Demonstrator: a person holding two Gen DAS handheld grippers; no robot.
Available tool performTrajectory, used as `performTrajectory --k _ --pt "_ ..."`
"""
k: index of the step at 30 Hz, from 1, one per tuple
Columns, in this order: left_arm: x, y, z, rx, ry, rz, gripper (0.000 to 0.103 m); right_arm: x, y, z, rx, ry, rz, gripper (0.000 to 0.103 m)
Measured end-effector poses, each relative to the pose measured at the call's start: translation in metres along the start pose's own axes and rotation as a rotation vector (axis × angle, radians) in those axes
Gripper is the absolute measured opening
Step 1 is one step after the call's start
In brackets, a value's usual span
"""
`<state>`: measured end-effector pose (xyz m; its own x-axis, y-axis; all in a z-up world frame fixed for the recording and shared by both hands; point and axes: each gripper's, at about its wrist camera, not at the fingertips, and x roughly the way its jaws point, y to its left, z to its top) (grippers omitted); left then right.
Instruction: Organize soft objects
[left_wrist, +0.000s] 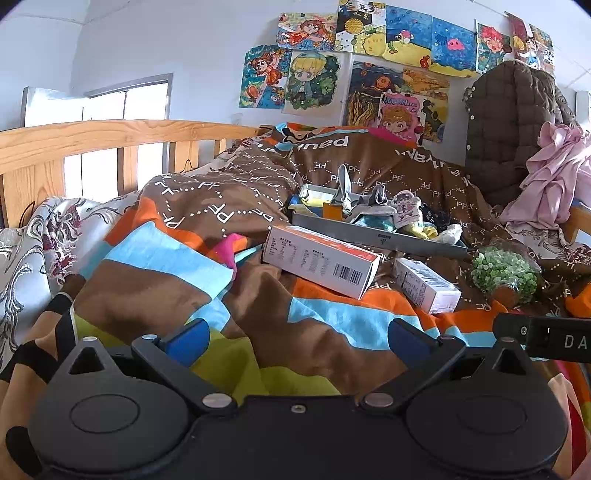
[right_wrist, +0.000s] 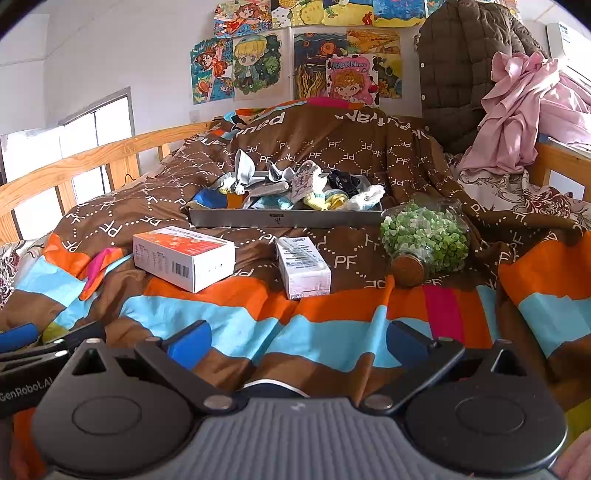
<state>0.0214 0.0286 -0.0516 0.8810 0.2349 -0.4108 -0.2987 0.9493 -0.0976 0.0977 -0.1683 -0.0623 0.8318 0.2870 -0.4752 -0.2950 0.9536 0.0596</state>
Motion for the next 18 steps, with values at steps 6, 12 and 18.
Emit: performTrajectory --k 6,12,18 --pt "-0.0003 0.0002 -0.0003 0.0 0.002 0.0 0.102 -0.0002 0.0003 -0.0001 0.0 0.0 -0.001 0.103" --pt "0.0 0.0004 -0.0007 0.0 0.004 0.002 0.102 -0.0001 0.0001 -0.0001 0.001 0.001 -0.001 0.103" --pt "0.0004 -0.0001 -0.0007 -0.001 0.007 0.004 0.102 0.0001 0.0 0.0 0.0 0.001 -0.001 0.103"
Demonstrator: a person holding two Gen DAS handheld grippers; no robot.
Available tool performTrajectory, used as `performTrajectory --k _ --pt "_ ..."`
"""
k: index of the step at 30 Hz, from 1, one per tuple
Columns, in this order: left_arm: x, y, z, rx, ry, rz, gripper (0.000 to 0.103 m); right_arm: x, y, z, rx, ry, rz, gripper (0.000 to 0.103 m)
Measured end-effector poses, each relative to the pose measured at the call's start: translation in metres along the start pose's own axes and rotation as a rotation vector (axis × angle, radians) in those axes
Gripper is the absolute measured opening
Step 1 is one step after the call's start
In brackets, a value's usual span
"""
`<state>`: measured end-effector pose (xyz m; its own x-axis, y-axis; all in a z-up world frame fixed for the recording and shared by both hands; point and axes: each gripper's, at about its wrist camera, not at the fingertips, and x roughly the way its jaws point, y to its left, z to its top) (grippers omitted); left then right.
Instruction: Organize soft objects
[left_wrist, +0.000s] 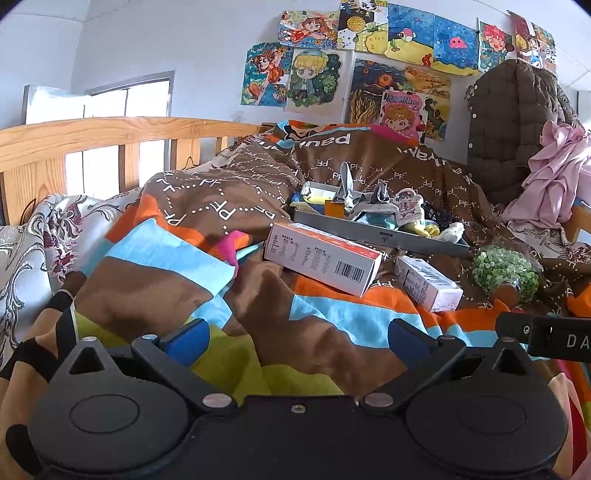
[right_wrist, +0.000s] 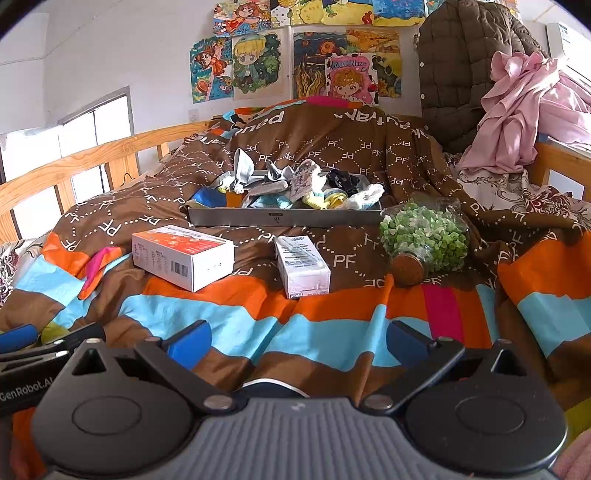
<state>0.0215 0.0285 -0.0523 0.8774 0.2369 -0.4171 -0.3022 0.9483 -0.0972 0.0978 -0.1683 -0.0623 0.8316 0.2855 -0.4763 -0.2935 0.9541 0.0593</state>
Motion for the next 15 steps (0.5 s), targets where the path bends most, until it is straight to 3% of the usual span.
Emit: performTrajectory --k 15 --pt "0.0012 0.0016 -0.001 -0.002 0.004 0.002 0.102 0.0 -0.0031 -0.0021 0.002 -0.001 -0.001 0.103"
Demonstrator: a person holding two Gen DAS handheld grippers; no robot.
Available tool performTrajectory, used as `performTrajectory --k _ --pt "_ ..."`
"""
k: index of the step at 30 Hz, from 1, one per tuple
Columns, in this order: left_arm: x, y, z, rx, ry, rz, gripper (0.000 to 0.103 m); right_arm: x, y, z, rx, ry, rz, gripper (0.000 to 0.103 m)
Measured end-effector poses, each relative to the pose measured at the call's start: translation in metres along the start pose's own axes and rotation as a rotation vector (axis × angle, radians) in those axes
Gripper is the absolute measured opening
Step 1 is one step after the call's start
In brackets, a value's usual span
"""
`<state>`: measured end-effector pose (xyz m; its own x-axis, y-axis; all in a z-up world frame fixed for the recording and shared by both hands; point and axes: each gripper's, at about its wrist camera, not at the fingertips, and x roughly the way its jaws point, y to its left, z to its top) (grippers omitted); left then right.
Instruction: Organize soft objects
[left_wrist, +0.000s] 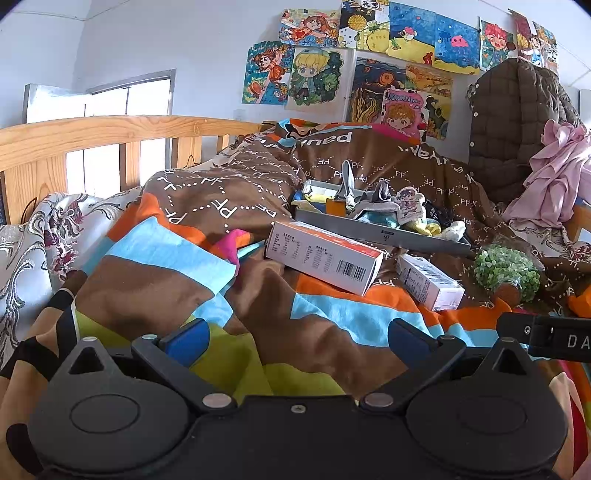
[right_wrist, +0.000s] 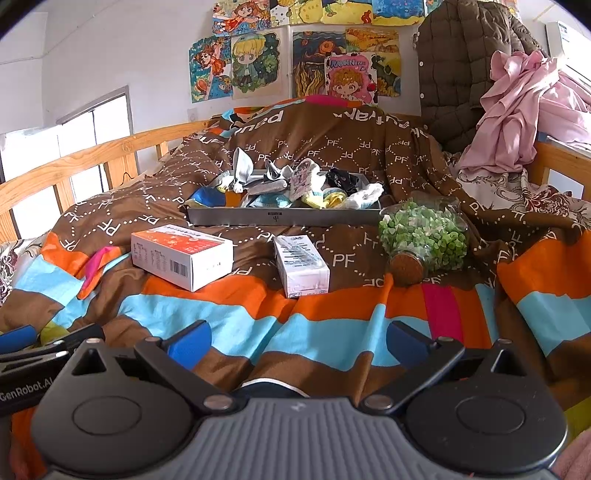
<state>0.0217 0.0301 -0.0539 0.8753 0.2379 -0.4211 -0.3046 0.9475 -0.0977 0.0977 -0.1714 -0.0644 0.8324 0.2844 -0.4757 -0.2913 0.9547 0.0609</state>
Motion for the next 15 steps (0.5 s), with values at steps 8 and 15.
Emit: performTrajectory --k 8,15 --pt "0.0007 0.0002 0.0001 -0.001 0.002 0.001 0.102 -0.0006 -0.0001 0.0003 0.0 -0.002 0.001 0.103" --pt "0.0008 0.0004 0.0 -0.001 0.002 0.002 0.102 -0.0015 0.0 0.0006 0.001 -0.003 0.001 0.103"
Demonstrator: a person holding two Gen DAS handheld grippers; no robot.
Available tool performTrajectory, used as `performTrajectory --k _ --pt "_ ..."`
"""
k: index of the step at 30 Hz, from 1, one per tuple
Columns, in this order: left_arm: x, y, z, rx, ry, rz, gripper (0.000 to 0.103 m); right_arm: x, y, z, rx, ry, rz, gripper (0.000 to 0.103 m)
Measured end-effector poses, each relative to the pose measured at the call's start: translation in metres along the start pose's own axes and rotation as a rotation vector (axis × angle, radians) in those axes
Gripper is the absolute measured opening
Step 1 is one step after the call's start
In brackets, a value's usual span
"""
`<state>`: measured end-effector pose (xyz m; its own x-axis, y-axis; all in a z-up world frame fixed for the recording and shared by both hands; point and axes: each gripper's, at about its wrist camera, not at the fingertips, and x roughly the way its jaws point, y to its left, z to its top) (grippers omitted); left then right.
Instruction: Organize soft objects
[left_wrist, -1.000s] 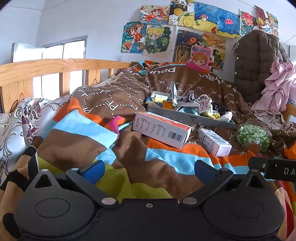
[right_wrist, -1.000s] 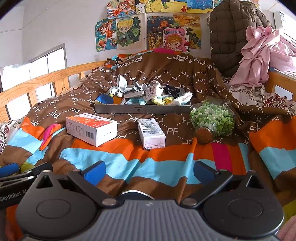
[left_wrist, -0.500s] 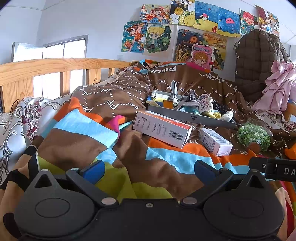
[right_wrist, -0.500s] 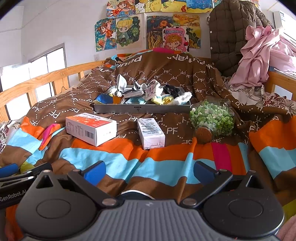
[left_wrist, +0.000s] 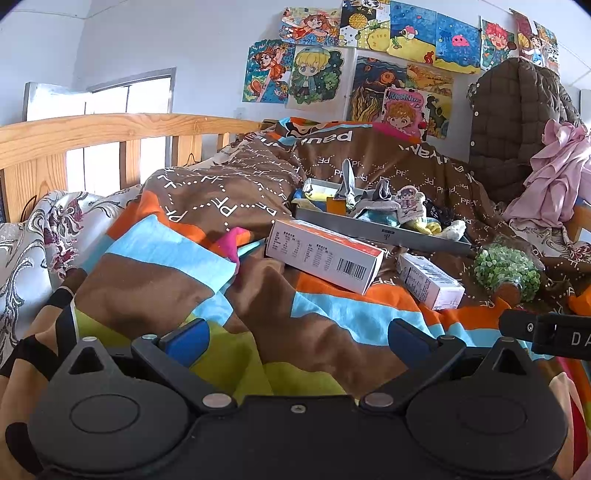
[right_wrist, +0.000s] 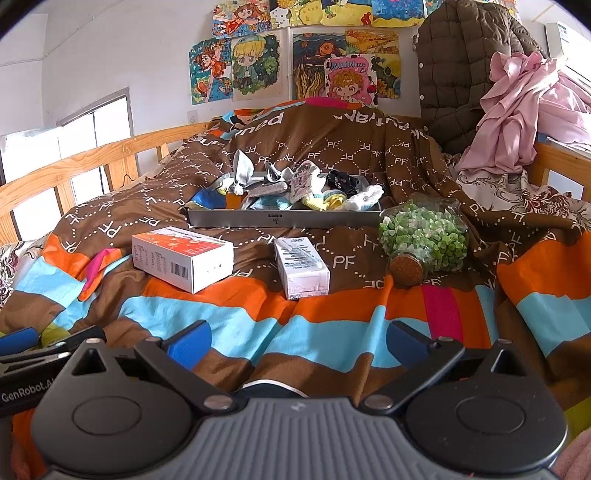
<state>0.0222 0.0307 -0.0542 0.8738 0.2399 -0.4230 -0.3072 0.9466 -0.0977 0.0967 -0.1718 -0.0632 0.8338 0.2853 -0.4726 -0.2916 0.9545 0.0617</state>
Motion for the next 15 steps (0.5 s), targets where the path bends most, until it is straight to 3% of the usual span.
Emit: performTrajectory --k 15 --pt "0.0031 -0.0032 0.0002 0.003 0.036 -0.018 0.102 0.0003 0.0003 -0.0001 0.0 0.001 0.0 0.103"
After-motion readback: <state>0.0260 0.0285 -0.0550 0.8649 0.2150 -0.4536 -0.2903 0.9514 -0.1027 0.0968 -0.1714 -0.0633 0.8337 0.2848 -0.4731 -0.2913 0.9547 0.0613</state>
